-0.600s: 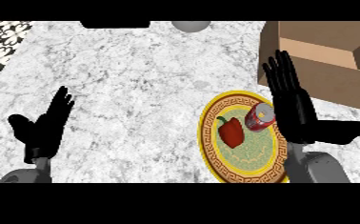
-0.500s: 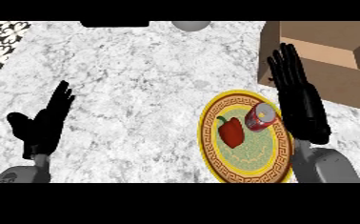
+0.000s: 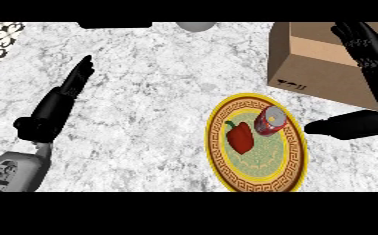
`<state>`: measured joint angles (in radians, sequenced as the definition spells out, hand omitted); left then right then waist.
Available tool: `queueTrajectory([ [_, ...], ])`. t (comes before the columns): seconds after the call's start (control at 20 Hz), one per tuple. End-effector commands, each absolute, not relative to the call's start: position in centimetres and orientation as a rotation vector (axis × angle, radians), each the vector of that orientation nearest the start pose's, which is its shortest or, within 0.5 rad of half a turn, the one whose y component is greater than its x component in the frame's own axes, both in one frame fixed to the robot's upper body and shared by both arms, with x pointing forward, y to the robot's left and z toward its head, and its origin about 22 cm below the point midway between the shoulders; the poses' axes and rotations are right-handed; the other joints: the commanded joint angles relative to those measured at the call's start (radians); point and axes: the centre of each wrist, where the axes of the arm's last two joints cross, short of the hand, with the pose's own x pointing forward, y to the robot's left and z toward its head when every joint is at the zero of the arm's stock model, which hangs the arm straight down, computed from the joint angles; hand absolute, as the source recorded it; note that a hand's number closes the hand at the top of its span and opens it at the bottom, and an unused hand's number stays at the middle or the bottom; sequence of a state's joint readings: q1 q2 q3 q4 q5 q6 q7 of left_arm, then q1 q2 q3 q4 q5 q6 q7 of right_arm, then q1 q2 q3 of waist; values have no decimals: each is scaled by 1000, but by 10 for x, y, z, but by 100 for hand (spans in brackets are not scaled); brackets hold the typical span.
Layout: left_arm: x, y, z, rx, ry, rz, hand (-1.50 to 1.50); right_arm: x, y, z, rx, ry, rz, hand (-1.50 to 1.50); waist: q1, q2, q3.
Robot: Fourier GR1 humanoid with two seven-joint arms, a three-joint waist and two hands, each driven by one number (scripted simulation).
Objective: Pick the bell pepper from the plate and place it in the cardboard box
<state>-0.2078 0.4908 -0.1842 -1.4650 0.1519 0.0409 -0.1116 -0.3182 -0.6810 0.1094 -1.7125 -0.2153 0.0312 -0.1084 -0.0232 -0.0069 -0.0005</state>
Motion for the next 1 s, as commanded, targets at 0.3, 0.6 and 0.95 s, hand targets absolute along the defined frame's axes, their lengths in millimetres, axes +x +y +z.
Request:
queueTrajectory([
  [0.3,289,284,62,101,-1743,-535,0,281,-324,173,-298,-2022,1228,-150,24,7,1],
  [0.6,291,269,67,100,-1742,-547,0,265,-280,206,-467,-1748,1601,-150,27,2,-2],
  [0.95,292,263,62,95,-1750,-529,0,230,-217,207,-553,-1526,1815,-150,26,4,-2],
])
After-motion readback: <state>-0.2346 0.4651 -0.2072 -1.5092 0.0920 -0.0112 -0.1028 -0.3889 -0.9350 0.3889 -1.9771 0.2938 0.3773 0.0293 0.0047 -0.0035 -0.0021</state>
